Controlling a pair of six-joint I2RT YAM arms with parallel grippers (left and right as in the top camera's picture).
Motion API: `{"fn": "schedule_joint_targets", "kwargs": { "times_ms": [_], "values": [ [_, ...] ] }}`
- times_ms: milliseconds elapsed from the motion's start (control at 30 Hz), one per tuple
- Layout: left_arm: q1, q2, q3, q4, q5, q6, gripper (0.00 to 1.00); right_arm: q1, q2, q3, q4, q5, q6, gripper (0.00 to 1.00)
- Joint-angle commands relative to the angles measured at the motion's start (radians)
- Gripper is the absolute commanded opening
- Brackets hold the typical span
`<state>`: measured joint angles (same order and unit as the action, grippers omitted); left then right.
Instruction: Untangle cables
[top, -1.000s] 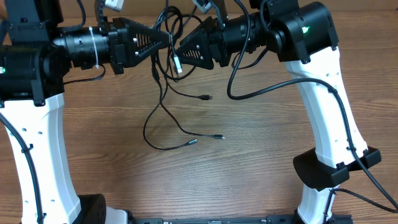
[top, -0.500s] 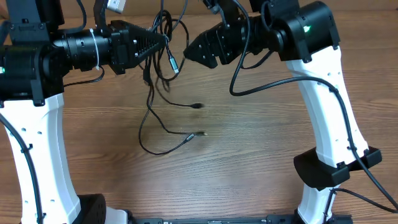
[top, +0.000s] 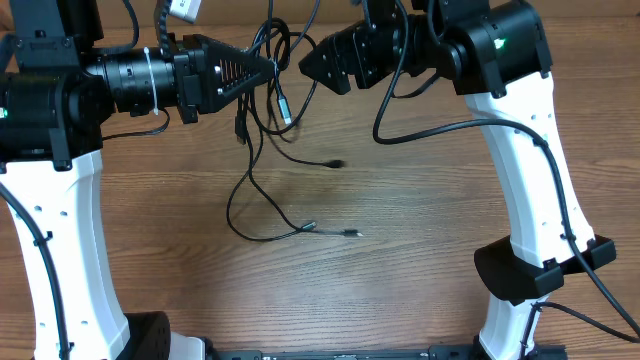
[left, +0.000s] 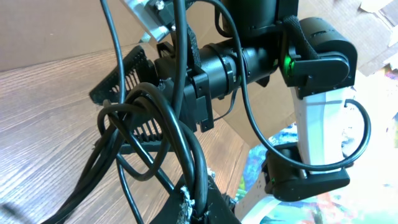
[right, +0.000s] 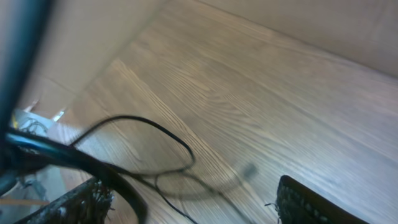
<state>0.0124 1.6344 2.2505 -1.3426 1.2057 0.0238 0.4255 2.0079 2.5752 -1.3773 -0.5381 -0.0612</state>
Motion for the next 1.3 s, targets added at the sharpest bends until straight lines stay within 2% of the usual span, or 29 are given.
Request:
{"fn": "schedule_joint_targets", "kwargs": {
  "times_ms": [0,33,67,233,433,533,667,867,1033,1200,1267],
  "values": [
    [-0.007,-0.016,0.01,0.02,0.048,-0.047,0.04,-0.002,0.005,-0.004,0.025,-0.091,0.013,0.66],
    [-0.007,-0.016,0.01,0.029,0.048,-0.063,0.04,-0.002,0.005,-0.004,0.032,-0.102,0.013,0.27],
    [-0.006,-0.016,0.01,0.039,0.05,-0.081,0.05,-0.002,0.005,-0.004,0.035,-0.109,0.013,0.04],
    [-0.006,-0.021,0.01,0.096,0.052,-0.137,0.04,-0.001,0.005,-0.004,0.036,-0.093,0.013,0.04],
    [0.055,-0.039,0.01,0.107,0.138,-0.137,0.04,-0.043,0.005,-0.004,-0.015,0.211,0.013,0.04],
    [0.126,-0.052,0.01,0.111,0.209,-0.137,0.05,-0.093,0.005,-0.004,-0.028,0.269,0.05,0.04],
    [0.206,-0.065,0.01,0.11,0.263,-0.136,0.06,-0.179,0.005,-0.004,-0.027,0.268,0.125,0.04],
    [0.23,-0.073,0.01,0.111,0.28,-0.132,0.07,-0.296,0.005,-0.004,-0.055,0.264,0.218,0.04],
    [0.23,-0.073,0.01,0.112,0.28,-0.125,0.07,-0.325,0.005,-0.004,-0.094,0.23,0.172,0.04],
    [0.229,-0.073,0.01,0.105,0.216,-0.125,0.09,-0.314,0.005,-0.004,-0.098,-0.012,0.075,0.04],
    [0.229,-0.073,0.01,0.081,0.18,-0.106,0.11,-0.306,0.005,-0.003,-0.098,-0.042,0.074,0.04]
  ]
}}
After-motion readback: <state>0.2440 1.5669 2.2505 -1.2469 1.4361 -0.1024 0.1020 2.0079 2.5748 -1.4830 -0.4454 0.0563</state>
